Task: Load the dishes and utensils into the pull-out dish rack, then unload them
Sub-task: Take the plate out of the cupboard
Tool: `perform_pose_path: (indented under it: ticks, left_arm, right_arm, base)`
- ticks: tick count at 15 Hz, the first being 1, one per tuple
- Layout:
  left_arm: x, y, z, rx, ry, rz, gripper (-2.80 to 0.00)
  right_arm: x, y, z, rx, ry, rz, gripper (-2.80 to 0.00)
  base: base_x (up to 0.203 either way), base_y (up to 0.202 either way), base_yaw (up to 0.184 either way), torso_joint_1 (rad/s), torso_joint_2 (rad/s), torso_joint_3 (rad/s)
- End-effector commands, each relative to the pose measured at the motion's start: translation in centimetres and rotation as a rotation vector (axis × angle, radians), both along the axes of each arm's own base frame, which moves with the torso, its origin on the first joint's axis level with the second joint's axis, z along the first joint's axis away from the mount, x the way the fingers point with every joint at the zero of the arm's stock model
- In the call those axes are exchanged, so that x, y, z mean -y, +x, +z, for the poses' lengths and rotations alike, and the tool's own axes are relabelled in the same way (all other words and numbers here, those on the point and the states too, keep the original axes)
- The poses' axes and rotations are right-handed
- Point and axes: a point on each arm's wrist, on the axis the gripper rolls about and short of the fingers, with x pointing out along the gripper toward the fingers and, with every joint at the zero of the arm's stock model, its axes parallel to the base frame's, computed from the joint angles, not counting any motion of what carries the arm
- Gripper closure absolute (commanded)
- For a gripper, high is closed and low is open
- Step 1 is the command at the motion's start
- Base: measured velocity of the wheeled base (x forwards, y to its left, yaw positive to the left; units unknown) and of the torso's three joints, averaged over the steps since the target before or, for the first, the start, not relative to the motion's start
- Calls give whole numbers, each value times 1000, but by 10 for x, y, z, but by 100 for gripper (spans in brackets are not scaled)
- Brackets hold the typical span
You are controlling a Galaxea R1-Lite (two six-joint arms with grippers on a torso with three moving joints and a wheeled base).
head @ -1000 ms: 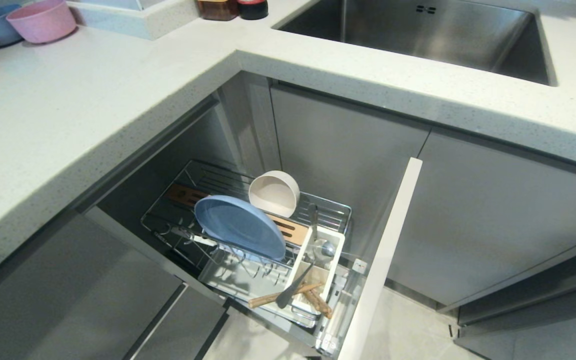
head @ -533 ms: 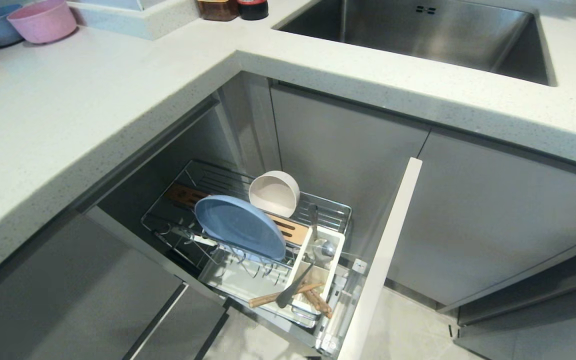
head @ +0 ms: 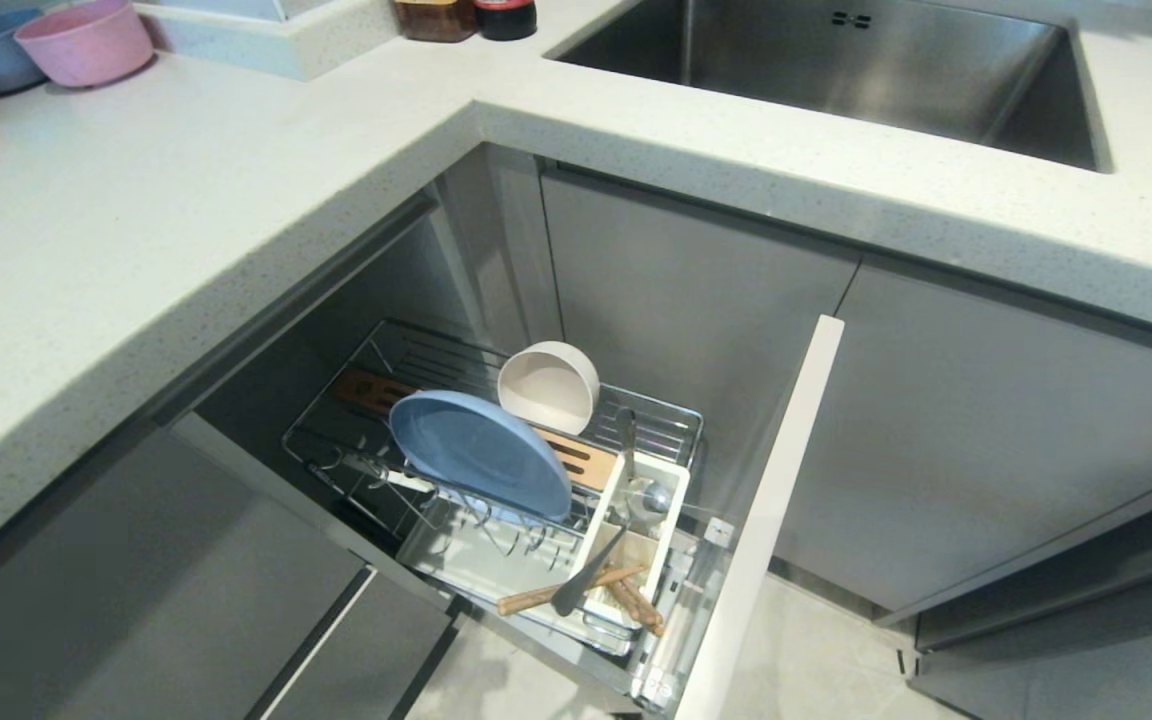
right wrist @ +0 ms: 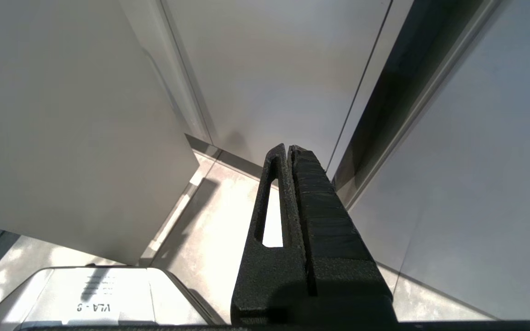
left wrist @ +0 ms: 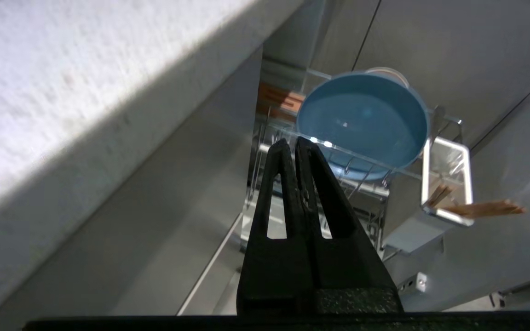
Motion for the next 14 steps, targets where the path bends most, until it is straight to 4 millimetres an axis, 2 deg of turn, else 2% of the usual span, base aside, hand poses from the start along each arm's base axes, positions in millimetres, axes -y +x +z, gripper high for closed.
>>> perform_pose_path:
  ticks: [1, 4, 6, 8, 14]
  left_arm:
    - [0, 10, -17, -41, -1, 2, 0]
    - [0, 31, -51, -15, 3, 4, 0]
    - [0, 34, -55, 31, 0, 4, 0]
    - [0, 36, -65, -76, -7, -1, 0]
    - [-1, 36, -67, -94, -150, 23, 0]
  right_arm:
    - [0, 0, 0, -2, 0, 1, 0]
    - [0, 0, 0, -2, 0, 1, 0]
    - [0, 0, 0, -1, 0, 1, 0]
    - [0, 0, 0, -1, 0, 1, 0]
    - [0, 0, 0, -2, 0, 1, 0]
  base:
    - [0, 0, 0, 0, 0, 0]
    - [0, 0, 0, 0, 0, 0]
    - [0, 0, 0, 0, 0, 0]
    - [0, 0, 0, 0, 0, 0]
    - [0, 0, 0, 0, 0, 0]
